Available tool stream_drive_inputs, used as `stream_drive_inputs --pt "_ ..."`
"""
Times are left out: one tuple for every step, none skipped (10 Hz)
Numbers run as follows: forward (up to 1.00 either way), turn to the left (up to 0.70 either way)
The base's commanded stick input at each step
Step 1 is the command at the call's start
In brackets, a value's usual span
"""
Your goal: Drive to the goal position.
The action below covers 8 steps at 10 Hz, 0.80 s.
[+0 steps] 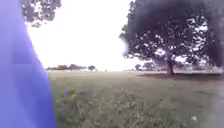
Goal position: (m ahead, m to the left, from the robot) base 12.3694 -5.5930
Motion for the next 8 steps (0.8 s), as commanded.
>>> stream_drive_inputs --pt "1.00 0.00" --pt "1.00 0.00" --pt "1.00 -0.06" --pt "1.00 -0.33" --pt "1.00 -0.19" --pt "1.00 0.00" --pt "1.00 0.00" --pt "1.00 0.00"
